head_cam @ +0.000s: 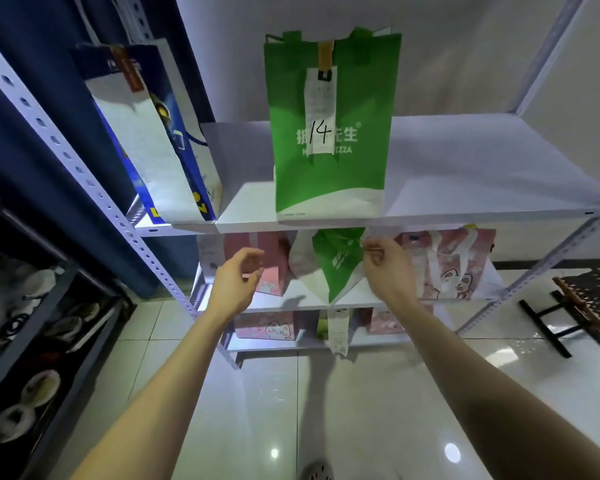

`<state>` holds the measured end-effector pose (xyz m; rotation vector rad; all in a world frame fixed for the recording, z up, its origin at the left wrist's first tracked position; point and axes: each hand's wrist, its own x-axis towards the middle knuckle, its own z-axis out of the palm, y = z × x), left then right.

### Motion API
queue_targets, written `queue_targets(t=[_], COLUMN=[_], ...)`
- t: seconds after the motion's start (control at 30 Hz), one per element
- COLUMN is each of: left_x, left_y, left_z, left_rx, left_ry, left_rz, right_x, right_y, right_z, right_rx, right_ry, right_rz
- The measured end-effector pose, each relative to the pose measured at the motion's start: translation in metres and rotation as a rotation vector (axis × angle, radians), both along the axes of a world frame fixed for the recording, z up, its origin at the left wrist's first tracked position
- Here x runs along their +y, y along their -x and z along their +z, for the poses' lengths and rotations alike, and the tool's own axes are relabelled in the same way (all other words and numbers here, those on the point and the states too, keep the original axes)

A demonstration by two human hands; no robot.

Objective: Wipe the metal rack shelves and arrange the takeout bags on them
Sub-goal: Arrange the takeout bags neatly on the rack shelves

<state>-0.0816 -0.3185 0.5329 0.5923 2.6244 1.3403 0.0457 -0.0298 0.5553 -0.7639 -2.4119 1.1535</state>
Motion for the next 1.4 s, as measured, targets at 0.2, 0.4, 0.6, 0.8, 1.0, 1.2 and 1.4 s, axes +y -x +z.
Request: queue_targets(t=[0.2,0.4,0.6,0.8,1.0,1.2,1.4], left_x=[-0.045,-0.071,-0.084,-0.075,-0.03,0.04,0.108], left_y=[-0.014,-0.023,-0.025,-0.023,-0.014,-0.011,-0.01], left_z=[-0.041,-0.06,-0.063,-0.068,-0.074,-0.084,-0.1], left_rx=[-0.214,-0.276,-0.31,-0.299,-0.285,-0.276,-0.304], left_ry=[0.369,0.501,0.491,0.497,0.482,0.448,0.335], left_rz=[-0.152,-0.195,-0.161,-0.174,-0.256,-0.291,-0.155], right_x=[-0.041,-0.067,-0.074,-0.071,-0.043,-0.011,0.013], right_y=[-0.003,-0.002,0.006,0.004,-0.015,-0.04,-0.066], right_z=[-0.064,-0.09,-0.091,-0.089,-0.093,-0.098,-0.109], right_rx=[-0.496,-0.563,-0.579,-0.568,-0.57,-0.588,-0.551], right_ry=[-0.052,-0.045,-0.019,0.026,0.015,0.004,0.049], right_rz=[0.481,0.549,0.554,0.531,0.448,0.372,0.289])
